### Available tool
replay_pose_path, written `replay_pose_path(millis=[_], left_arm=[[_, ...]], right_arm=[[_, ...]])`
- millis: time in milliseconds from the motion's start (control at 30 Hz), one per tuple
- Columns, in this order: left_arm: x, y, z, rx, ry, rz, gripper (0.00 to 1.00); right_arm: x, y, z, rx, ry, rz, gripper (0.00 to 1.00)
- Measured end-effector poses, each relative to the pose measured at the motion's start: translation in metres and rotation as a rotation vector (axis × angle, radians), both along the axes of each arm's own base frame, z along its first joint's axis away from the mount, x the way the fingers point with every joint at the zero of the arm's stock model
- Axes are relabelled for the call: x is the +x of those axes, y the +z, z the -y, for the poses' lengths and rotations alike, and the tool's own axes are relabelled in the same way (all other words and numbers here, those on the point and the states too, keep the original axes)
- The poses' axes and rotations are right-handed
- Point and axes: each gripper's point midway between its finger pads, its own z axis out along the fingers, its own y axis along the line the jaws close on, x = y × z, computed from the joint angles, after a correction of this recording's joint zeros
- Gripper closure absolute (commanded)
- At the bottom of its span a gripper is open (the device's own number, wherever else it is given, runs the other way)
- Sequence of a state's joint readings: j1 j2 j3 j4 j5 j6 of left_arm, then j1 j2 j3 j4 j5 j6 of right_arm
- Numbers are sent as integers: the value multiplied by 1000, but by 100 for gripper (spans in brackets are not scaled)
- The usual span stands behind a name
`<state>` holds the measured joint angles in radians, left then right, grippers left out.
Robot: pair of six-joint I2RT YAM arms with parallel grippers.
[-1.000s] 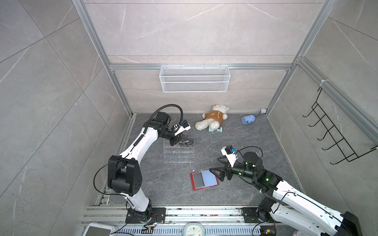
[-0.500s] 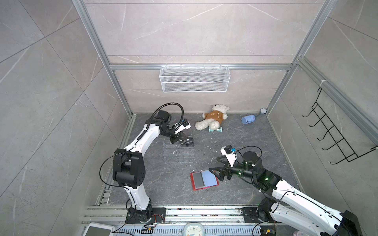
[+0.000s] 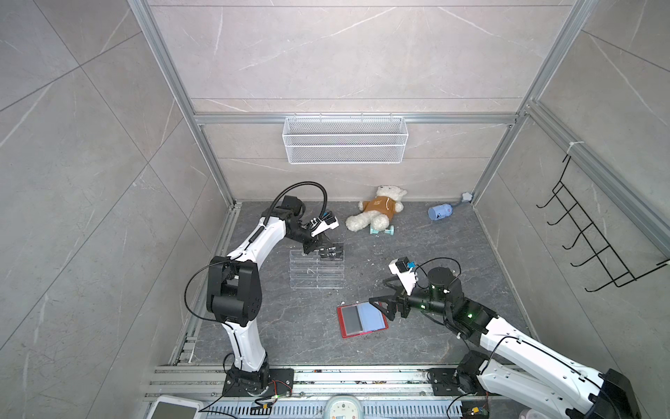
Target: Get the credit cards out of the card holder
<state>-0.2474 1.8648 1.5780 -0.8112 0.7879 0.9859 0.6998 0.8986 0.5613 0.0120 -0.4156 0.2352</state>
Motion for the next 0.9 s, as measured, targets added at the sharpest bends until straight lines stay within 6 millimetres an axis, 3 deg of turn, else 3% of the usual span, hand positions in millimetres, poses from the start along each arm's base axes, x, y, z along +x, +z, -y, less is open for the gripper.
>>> replay_pose_path(millis=[900], left_arm=[[17, -20, 1, 5, -19, -15, 100]], right_arm=[[6, 0, -6, -9, 4, -15, 0]])
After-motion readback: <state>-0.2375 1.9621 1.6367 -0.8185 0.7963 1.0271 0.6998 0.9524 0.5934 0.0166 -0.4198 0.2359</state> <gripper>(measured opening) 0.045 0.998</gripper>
